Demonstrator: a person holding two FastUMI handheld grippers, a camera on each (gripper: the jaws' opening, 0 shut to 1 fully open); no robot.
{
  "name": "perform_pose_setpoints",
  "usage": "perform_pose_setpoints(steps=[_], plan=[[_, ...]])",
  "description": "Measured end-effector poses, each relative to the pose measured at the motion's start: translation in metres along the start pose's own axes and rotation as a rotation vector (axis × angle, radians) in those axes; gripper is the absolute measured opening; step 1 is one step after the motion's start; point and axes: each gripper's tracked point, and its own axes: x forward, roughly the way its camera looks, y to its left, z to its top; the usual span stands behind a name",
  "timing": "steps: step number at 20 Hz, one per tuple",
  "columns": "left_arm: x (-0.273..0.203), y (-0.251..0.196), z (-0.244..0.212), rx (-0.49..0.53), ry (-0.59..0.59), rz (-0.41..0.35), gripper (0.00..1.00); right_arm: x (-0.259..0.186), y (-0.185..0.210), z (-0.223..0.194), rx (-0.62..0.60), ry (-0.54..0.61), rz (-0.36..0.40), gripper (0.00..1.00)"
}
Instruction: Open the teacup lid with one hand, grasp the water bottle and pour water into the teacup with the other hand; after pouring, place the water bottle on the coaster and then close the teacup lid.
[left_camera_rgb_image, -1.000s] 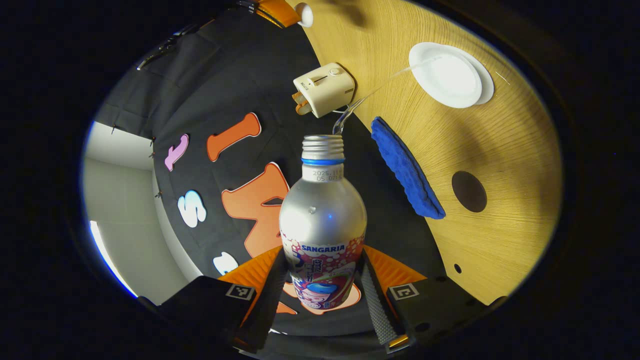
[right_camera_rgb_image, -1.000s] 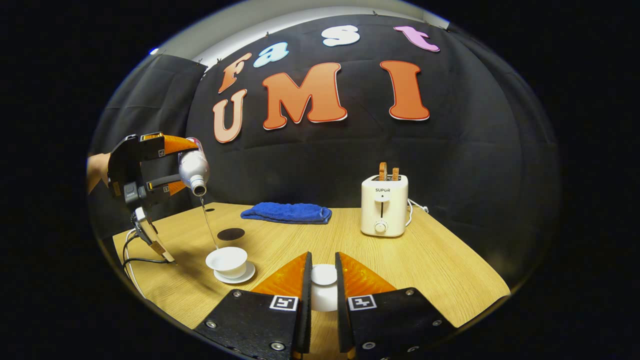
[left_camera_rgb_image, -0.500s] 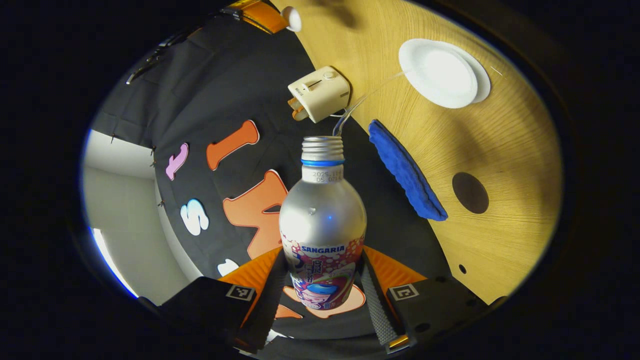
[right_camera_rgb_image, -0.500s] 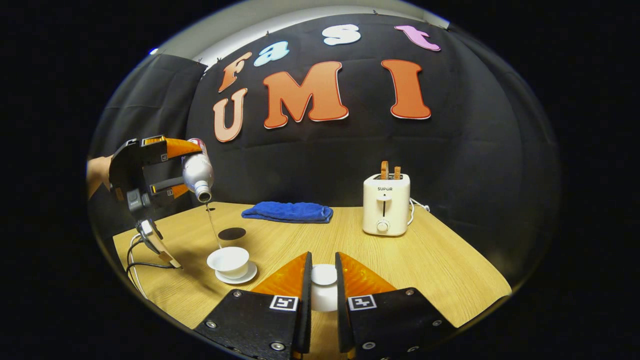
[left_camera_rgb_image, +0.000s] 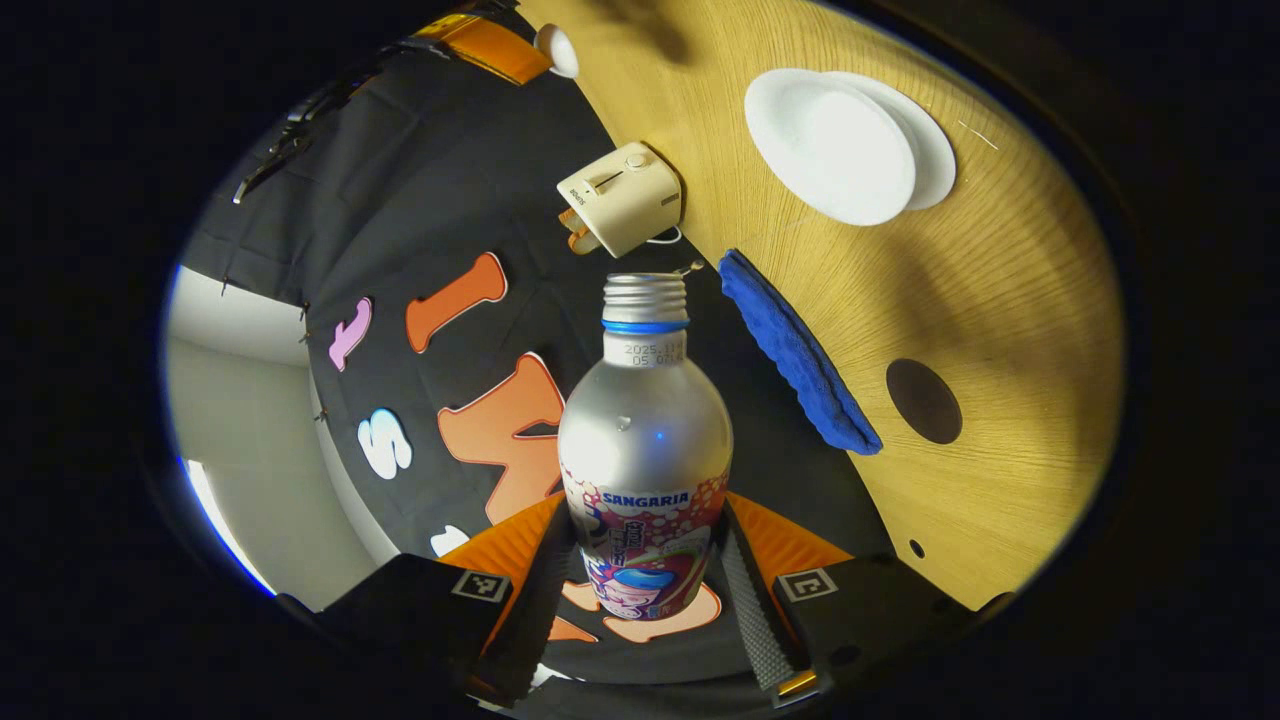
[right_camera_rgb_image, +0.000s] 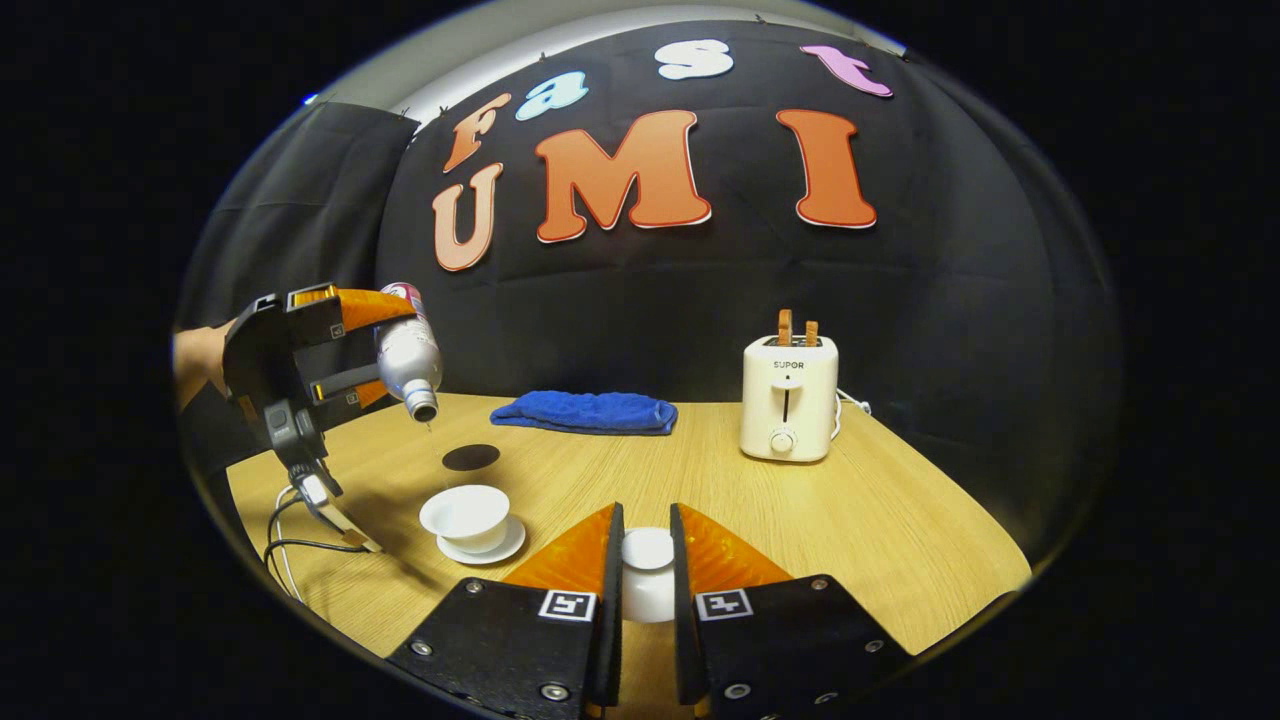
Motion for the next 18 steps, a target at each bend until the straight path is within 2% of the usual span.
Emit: perform_pose_setpoints(steps=[9,10,14,18], plan=[[-0.006,0.007,0.008,-0.036,-0.023,0.087,0.84,0.005,0.022,0.009,0.0,-0.01,0.019,0.22],[-0.009,0.015,0.004,-0.061,-0.021,0.111,0.82,0.004,0.026,0.012,-0.002,-0.016,0.024,0.22],[-0.02,0.051,-0.007,-0.175,-0.026,0.25,0.84,0.005,0.041,0.026,-0.005,-0.038,0.037,0.22],[-0.035,0.089,-0.04,-0.374,0.017,0.412,0.84,0.006,0.06,0.039,-0.014,-0.061,0.053,0.22]])
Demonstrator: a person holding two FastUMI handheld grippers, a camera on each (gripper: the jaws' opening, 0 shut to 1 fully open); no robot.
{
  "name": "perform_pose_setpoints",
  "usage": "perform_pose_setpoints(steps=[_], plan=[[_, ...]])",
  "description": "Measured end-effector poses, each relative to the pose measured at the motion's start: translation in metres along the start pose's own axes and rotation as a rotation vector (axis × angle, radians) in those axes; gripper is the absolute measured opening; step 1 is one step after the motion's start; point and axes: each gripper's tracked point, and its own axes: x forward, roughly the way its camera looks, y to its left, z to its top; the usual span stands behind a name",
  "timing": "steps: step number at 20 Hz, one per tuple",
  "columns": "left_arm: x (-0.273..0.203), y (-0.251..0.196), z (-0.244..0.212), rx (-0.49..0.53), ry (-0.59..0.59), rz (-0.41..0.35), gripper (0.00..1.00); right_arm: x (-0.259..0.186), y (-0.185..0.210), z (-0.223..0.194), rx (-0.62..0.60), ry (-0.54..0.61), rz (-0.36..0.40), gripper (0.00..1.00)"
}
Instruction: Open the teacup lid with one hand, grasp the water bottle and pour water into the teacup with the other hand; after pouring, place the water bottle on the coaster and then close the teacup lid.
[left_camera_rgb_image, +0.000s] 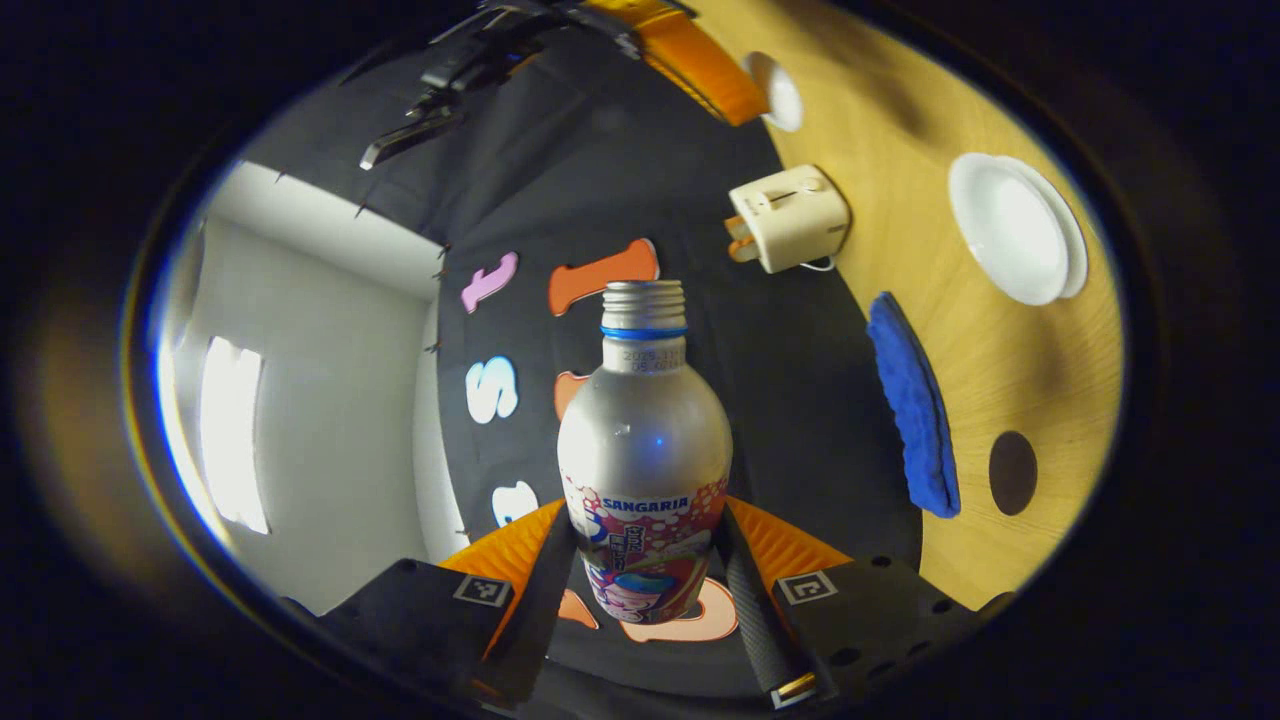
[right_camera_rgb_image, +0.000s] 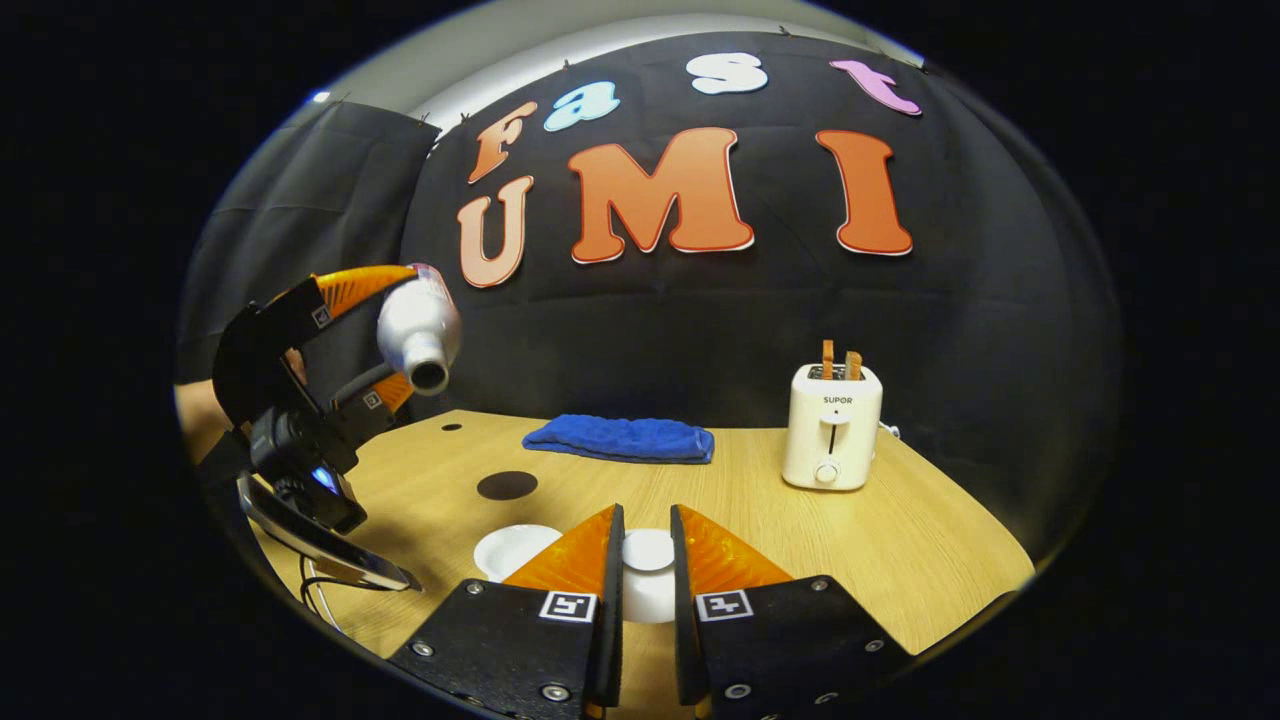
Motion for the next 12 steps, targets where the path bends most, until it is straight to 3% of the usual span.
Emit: perform_pose_setpoints(steps=[3,5,7,8,11,12], plan=[[-0.003,0.028,-0.02,-0.162,0.054,0.103,0.84,0.001,0.015,0.007,-0.016,-0.01,0.014,0.22],[-0.002,0.034,-0.036,-0.282,0.116,0.132,0.77,0.002,0.024,0.011,-0.023,-0.015,0.023,0.22],[-0.006,0.028,-0.051,-0.421,0.184,0.131,0.85,0.004,0.034,0.014,-0.027,-0.019,0.031,0.22],[-0.007,0.024,-0.059,-0.495,0.211,0.128,0.77,0.006,0.038,0.015,-0.032,-0.02,0.034,0.22],[-0.007,0.009,-0.075,-0.709,0.304,0.108,0.81,0.01,0.051,0.017,-0.051,-0.021,0.045,0.22],[-0.005,0.001,-0.08,-0.785,0.333,0.091,0.77,0.012,0.055,0.018,-0.056,-0.02,0.05,0.22]])
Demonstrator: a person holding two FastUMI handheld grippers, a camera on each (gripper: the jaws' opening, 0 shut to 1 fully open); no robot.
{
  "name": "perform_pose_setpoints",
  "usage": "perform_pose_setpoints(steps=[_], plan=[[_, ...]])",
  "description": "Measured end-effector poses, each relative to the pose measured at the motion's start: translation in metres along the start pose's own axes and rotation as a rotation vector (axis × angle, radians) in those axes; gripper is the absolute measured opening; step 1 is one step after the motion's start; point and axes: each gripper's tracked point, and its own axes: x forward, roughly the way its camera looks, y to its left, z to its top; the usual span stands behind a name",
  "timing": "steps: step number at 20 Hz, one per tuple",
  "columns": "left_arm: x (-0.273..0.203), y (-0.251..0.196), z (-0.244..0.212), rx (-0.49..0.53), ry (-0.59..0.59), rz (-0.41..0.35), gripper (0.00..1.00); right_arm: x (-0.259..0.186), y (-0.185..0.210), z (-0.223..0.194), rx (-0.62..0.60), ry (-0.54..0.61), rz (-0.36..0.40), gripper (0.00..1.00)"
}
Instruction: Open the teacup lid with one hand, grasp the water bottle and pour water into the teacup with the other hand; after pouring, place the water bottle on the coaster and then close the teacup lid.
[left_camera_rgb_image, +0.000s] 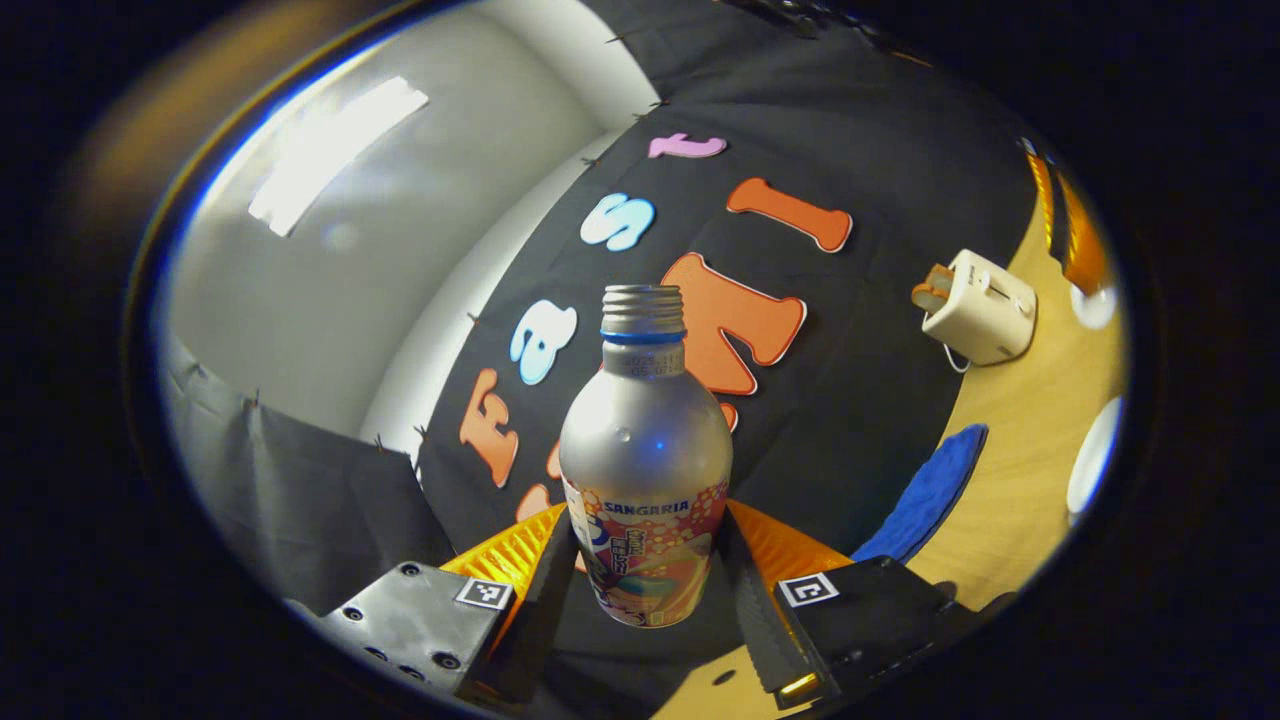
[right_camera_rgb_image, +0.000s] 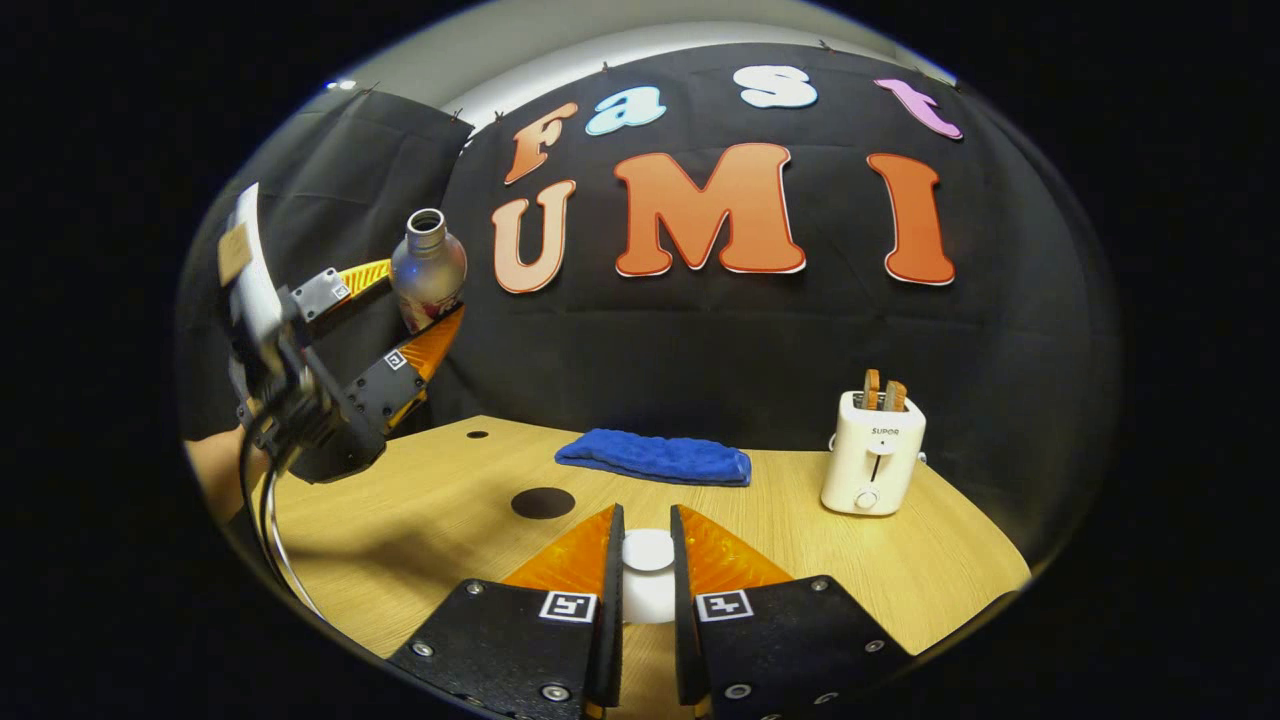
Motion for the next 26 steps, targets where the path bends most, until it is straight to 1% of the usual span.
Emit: perform_pose_setpoints(steps=[1,3,6,8,10,11,12,13,14,15,18,21,22,23,24,25,26], plan=[[0.002,-0.005,-0.009,-0.068,0.037,-0.014,0.81,0.001,0.004,0.001,-0.006,-0.001,0.005,0.22],[0.01,-0.02,-0.027,-0.195,0.112,-0.055,0.81,0.005,0.012,0.0,-0.013,0.003,0.018,0.22],[0.019,-0.047,-0.057,-0.352,0.214,-0.113,0.81,0.009,0.022,0.0,-0.016,0.008,0.035,0.22],[0.015,-0.056,-0.073,-0.459,0.279,-0.141,0.81,0.013,0.026,-0.004,-0.025,0.017,0.039,0.22],[0.014,-0.084,-0.084,-0.608,0.324,-0.204,0.81,0.017,0.029,-0.006,-0.028,0.026,0.045,0.22],[0.013,-0.095,-0.093,-0.667,0.355,-0.223,0.77,0.018,0.031,-0.009,-0.031,0.029,0.05,0.22],[0.012,-0.102,-0.101,-0.715,0.382,-0.24,0.81,0.02,0.033,-0.009,-0.035,0.03,0.055,0.22],[0.013,-0.109,-0.108,-0.756,0.41,-0.242,0.81,0.022,0.034,-0.011,-0.04,0.032,0.059,0.22],[0.015,-0.118,-0.116,-0.795,0.434,-0.248,0.77,0.023,0.036,-0.012,-0.046,0.035,0.066,0.22],[0.015,-0.124,-0.122,-0.826,0.457,-0.253,0.81,0.025,0.037,-0.014,-0.049,0.04,0.067,0.22],[0.016,-0.144,-0.138,-0.884,0.518,-0.272,0.81,0.033,0.037,-0.025,-0.053,0.073,0.073,0.22],[0.018,-0.155,-0.153,-0.944,0.575,-0.275,0.81,0.037,0.039,-0.035,-0.072,0.094,0.076,0.22],[0.017,-0.16,-0.159,-0.957,0.592,-0.279,0.85,0.039,0.04,-0.038,-0.075,0.099,0.079,0.22],[0.016,-0.164,-0.164,-0.964,0.614,-0.282,0.85,0.04,0.041,-0.039,-0.076,0.101,0.084,0.22],[0.019,-0.17,-0.171,-0.967,0.634,-0.285,0.81,0.042,0.042,-0.041,-0.075,0.102,0.087,0.22],[0.021,-0.175,-0.175,-0.966,0.651,-0.29,0.81,0.043,0.043,-0.043,-0.074,0.105,0.091,0.22],[0.023,-0.177,-0.179,-0.961,0.661,-0.289,0.77,0.046,0.043,-0.046,-0.07,0.113,0.097,0.22]])
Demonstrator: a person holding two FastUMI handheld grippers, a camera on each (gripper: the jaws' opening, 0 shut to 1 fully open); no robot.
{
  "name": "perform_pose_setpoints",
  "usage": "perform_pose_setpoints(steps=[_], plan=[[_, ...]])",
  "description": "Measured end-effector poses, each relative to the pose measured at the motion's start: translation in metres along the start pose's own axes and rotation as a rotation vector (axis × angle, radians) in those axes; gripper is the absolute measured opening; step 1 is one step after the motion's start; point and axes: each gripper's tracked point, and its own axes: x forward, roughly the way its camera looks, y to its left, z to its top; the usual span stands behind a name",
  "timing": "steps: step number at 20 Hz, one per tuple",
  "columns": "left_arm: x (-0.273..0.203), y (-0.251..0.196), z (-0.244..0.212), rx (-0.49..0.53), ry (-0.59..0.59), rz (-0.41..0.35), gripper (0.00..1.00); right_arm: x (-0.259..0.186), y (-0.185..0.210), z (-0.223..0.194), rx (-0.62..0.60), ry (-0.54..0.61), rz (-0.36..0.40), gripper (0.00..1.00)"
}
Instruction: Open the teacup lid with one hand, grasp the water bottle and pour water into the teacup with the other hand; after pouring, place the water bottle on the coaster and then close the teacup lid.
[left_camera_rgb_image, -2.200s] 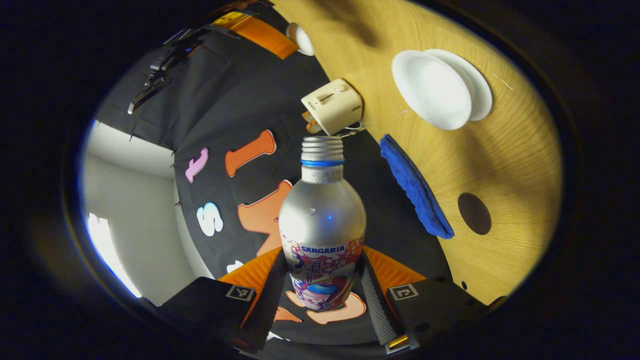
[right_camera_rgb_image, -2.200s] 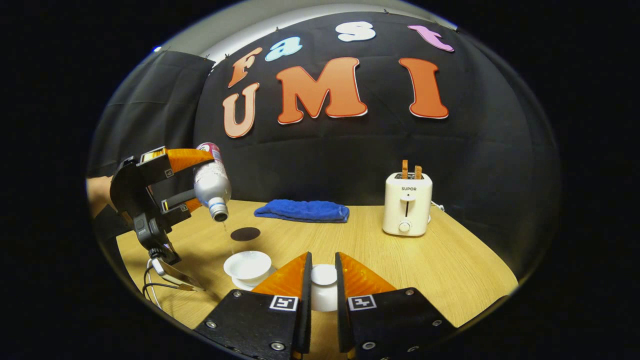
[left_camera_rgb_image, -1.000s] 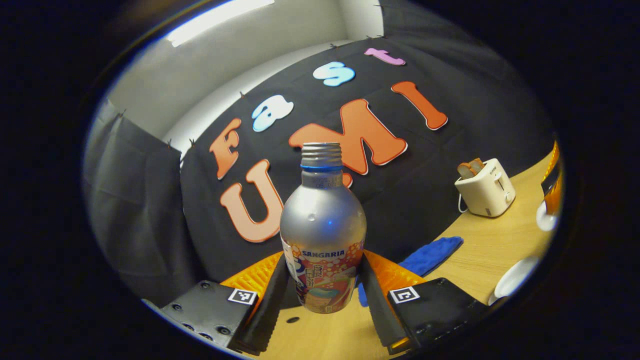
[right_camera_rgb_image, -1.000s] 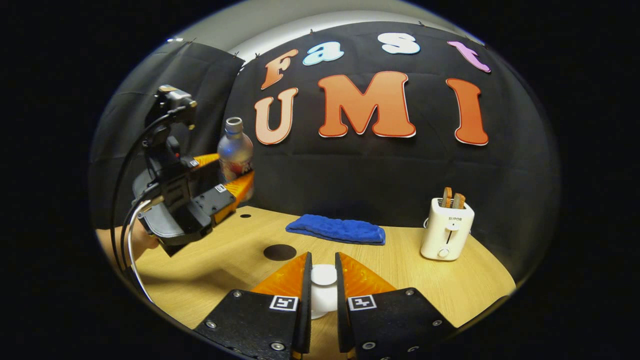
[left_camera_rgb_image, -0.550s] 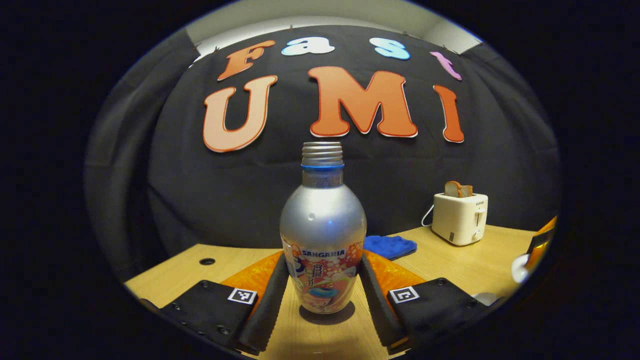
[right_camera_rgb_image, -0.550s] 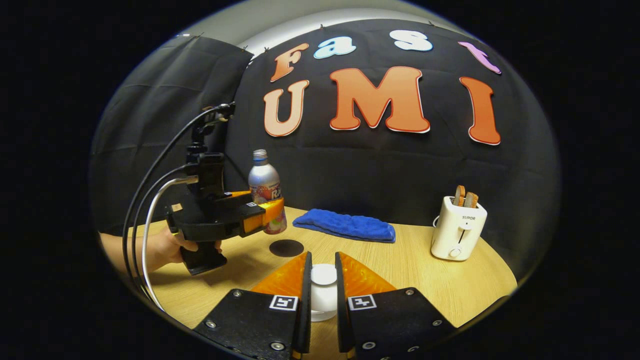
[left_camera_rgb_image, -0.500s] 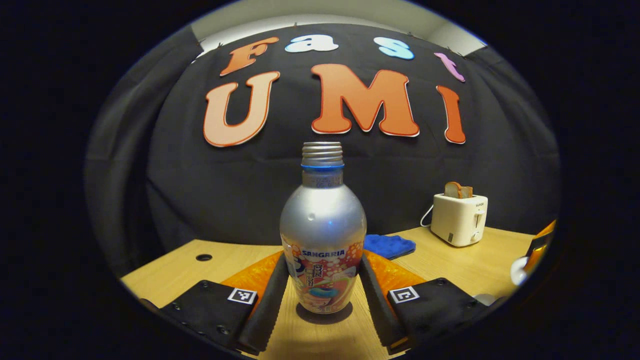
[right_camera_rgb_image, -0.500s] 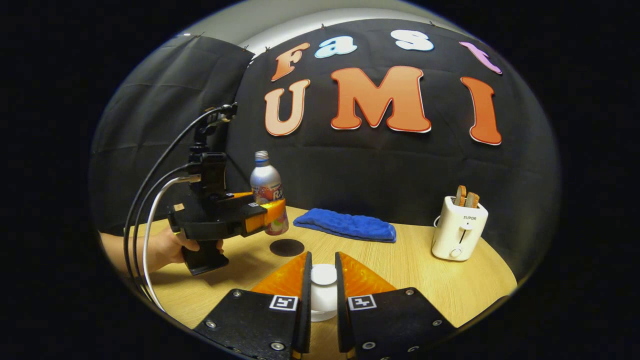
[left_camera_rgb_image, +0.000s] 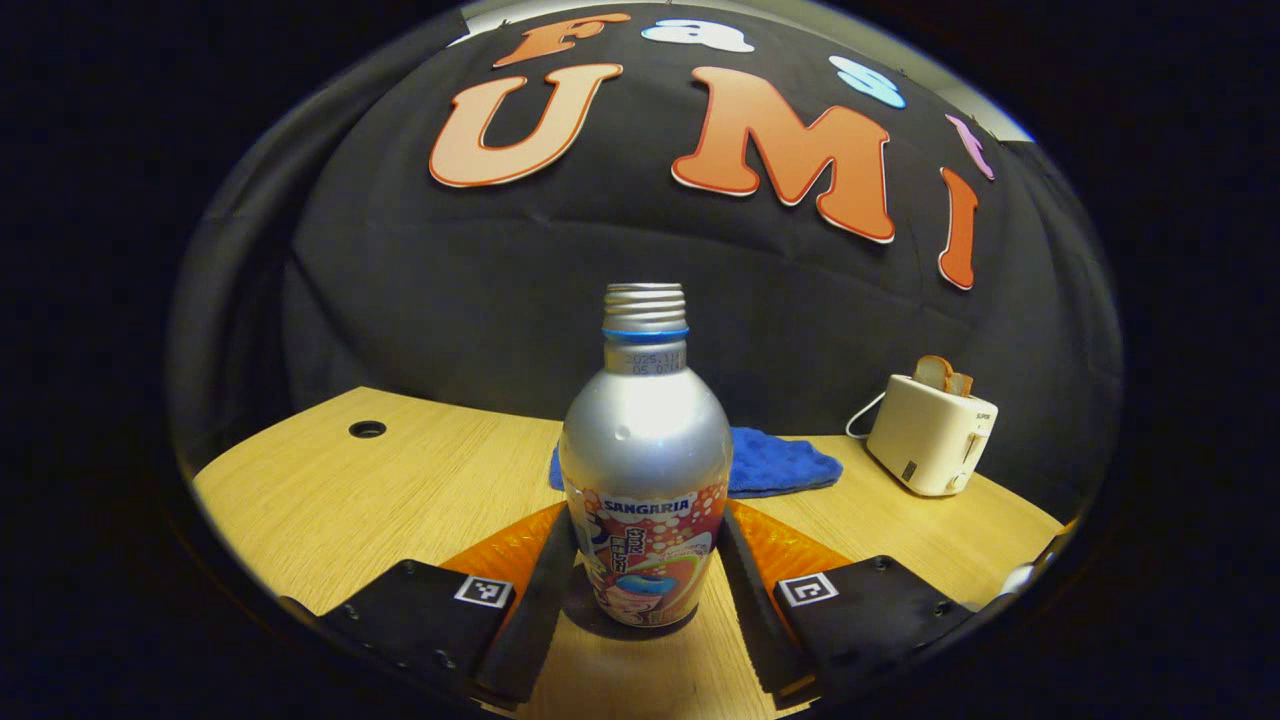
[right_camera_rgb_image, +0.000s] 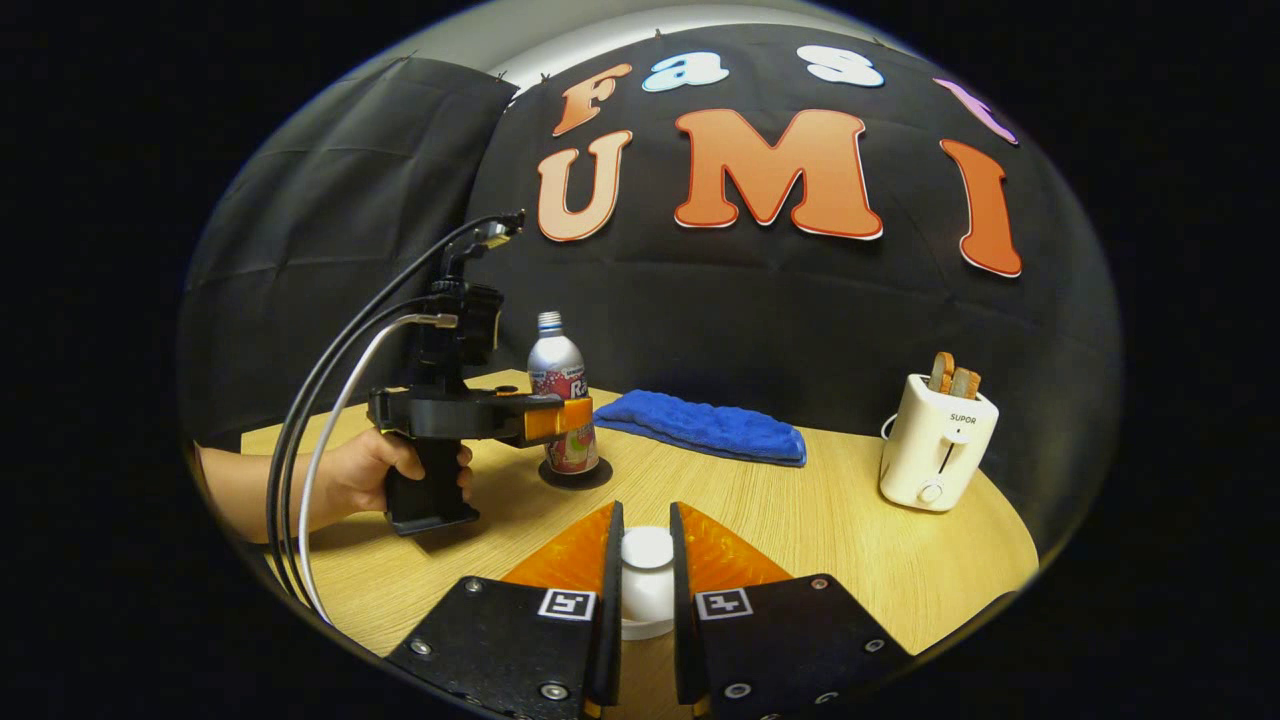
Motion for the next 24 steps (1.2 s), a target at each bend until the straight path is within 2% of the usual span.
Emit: perform_pose_setpoints(steps=[1,3,4,7,8,9,10,12,19,24], plan=[[0.003,0.0,-0.003,0.004,0.011,0.003,0.81,0.002,0.001,-0.003,0.002,0.011,0.007,0.22],[0.005,0.0,-0.009,0.017,0.024,0.002,0.77,0.007,0.001,-0.009,0.002,0.028,0.01,0.23],[0.008,0.0,-0.006,0.015,0.019,-0.002,0.81,0.009,0.001,-0.011,0.002,0.032,0.011,0.22],[0.008,-0.005,-0.01,0.038,0.038,-0.021,0.84,0.013,0.002,-0.015,0.018,0.046,0.019,0.22],[0.008,-0.008,-0.012,0.041,0.047,-0.03,0.82,0.014,0.003,-0.017,0.024,0.05,0.024,0.23],[0.006,-0.01,-0.013,0.038,0.056,-0.041,0.87,0.015,0.005,-0.019,0.03,0.056,0.027,0.22],[0.005,-0.012,-0.014,0.031,0.059,-0.053,0.84,0.016,0.006,-0.021,0.031,0.061,0.029,0.22],[0.0,-0.013,-0.013,0.022,0.049,-0.057,1.0,0.018,0.006,-0.024,0.022,0.07,0.025,0.23],[-0.035,-0.018,-0.006,0.043,0.031,-0.072,0.99,0.029,0.01,-0.031,0.052,0.059,0.025,0.22],[-0.08,-0.011,0.006,-0.017,-0.025,-0.064,0.99,0.03,0.01,-0.036,0.029,0.05,0.014,0.22]])
